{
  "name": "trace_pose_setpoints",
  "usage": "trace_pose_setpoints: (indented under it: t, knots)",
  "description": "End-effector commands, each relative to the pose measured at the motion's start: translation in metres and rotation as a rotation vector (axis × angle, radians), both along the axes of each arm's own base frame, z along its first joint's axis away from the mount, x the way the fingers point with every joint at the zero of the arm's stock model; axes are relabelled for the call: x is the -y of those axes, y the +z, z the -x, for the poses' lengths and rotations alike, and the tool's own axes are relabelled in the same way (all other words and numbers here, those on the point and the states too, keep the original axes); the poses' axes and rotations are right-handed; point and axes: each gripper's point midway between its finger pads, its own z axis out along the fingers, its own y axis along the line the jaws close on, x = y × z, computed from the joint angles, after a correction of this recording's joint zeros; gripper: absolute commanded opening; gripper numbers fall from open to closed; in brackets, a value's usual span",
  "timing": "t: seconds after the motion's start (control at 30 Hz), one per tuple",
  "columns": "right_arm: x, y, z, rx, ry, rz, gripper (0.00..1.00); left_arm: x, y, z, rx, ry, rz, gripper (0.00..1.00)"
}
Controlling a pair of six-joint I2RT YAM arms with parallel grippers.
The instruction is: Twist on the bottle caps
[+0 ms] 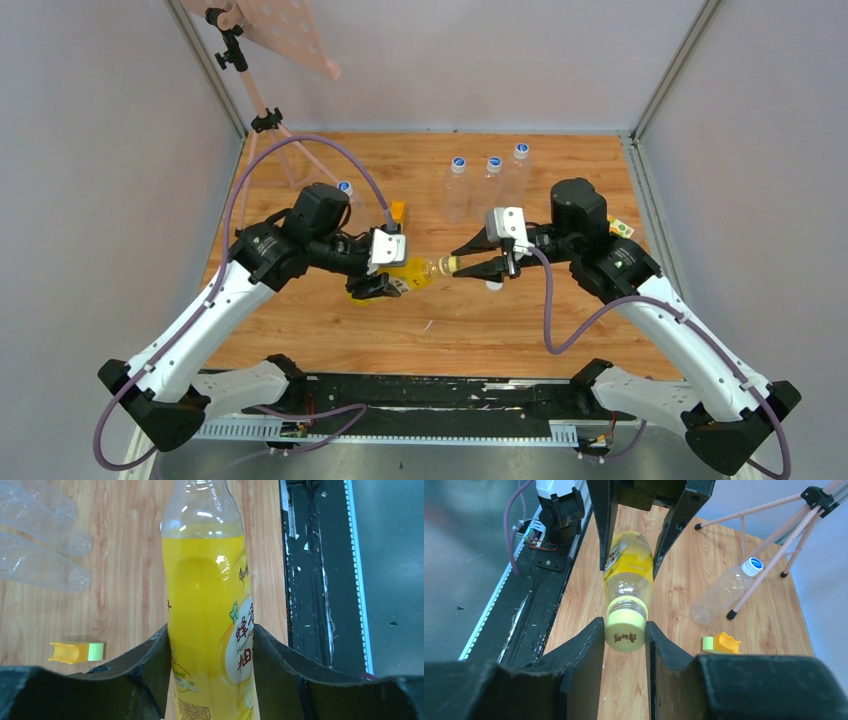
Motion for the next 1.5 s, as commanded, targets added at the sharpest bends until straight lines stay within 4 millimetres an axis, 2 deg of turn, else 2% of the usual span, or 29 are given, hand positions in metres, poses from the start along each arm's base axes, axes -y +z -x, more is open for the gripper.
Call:
trace_pose_setpoints:
  t: [0.0,0.2,0.57,0.77,1.13,1.33,1.37,1.4,1.47]
  knots:
    - [-0.008,0.011,0.005,0.033,0.083,-0.037,0.0,0.007,0.021,0.012,0.012,-0.099,0.053,0.21]
    - [-0.011,0.011,0.007,0.022,0.102,-0.036,0.0,0.005,0.018,0.015,-0.025,-0.116,0.018,0.2]
    - [-0.022,0.002,0.012,-0.008,0.147,-0.018,0.0,0.012,0.029,0.017,0.001,-0.14,0.077,0.19]
    - [-0.028,-0.007,0.015,-0.017,0.155,0.003,0.0,0.016,0.037,0.018,0.019,-0.15,0.131,0.19]
    - [-0.043,-0.028,0.014,-0.019,0.148,0.085,0.0,0.016,0.029,0.013,-0.012,-0.134,0.089,0.18]
    - [-0.046,-0.039,0.008,-0.051,0.13,0.127,0.0,0.015,0.031,0.008,0.031,-0.109,0.099,0.14]
    - [-0.046,-0.042,0.008,-0.062,0.131,0.133,0.0,0.016,0.038,0.006,0.065,-0.099,0.126,0.14]
    - [-0.047,-0.043,0.008,-0.077,0.132,0.136,0.0,0.015,0.034,0.004,0.077,-0.09,0.127,0.13]
    - [-0.046,-0.044,0.009,-0.12,0.142,0.135,0.0,0.015,0.048,0.002,0.169,-0.076,0.194,0.13]
